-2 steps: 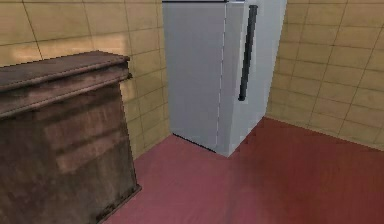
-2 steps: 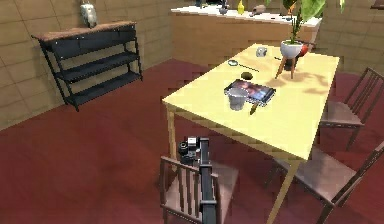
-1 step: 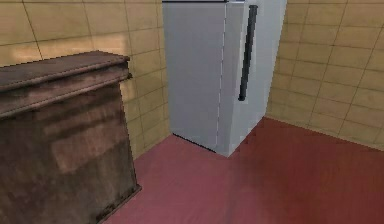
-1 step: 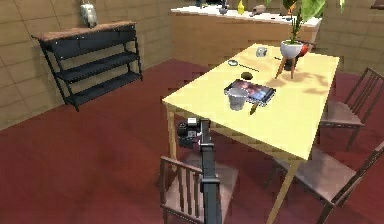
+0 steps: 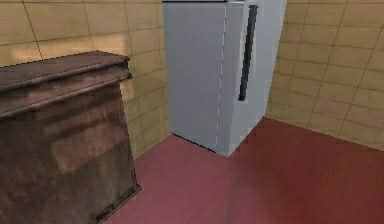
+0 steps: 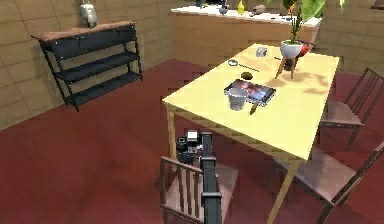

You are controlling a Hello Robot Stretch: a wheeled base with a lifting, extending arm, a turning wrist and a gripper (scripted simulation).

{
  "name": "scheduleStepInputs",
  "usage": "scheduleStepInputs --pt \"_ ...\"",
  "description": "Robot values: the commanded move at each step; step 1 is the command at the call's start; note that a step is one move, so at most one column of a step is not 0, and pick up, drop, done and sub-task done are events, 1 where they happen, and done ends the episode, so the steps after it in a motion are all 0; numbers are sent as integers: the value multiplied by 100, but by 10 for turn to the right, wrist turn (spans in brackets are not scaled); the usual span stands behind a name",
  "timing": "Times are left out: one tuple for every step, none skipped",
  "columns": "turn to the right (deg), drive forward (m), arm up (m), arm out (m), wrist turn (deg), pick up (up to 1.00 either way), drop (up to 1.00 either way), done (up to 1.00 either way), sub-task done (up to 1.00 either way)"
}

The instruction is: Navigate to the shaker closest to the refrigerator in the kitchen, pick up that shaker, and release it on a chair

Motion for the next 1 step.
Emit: scheduleStepInputs --pt "0 0 0 0 0 0 0 100 0"
